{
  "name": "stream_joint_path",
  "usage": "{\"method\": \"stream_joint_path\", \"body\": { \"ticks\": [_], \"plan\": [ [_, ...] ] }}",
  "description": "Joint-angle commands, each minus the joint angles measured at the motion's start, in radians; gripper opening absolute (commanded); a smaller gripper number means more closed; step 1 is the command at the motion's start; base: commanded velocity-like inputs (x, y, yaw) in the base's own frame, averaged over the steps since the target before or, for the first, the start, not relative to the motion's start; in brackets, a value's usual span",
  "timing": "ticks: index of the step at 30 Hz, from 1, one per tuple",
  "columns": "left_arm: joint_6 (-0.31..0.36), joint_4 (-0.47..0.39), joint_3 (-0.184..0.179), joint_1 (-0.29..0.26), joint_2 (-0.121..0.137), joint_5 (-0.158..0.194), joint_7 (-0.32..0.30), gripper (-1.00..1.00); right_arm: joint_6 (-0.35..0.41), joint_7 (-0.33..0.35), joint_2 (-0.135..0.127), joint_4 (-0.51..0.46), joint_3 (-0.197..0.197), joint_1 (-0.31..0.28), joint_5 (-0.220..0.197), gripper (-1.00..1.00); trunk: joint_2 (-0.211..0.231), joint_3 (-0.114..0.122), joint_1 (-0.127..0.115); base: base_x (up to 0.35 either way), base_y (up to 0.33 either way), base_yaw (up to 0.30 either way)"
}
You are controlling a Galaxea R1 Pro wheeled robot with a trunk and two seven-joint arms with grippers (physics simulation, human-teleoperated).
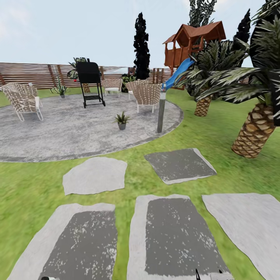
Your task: Pick up the pesticide atomizer in the garden and spray insectifuge to fully cover both potted plants in the garden.
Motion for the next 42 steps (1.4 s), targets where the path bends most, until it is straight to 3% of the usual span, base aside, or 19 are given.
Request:
{"method": "stream_joint_path", "body": {
  "ticks": [1,7,42],
  "plan": [
    [-0.003,0.001,0.003,-0.001,-0.001,0.006,-0.007,-1.0,-0.002,-0.006,0.0,0.001,-0.005,-0.001,0.022,1.0,0.0,-0.001,0.0,0.334,0.101,0.0],
    [-0.003,0.001,0.003,-0.001,0.0,0.006,-0.007,-1.0,-0.002,-0.006,0.0,0.001,-0.005,-0.001,0.043,1.0,0.0,-0.001,0.0,0.334,0.103,0.0],
    [-0.003,0.001,0.003,-0.001,-0.001,0.006,-0.007,-1.0,-0.002,-0.007,0.0,0.001,-0.007,-0.001,0.044,1.0,0.0,-0.001,0.0,0.335,0.081,0.0]
  ]
}}
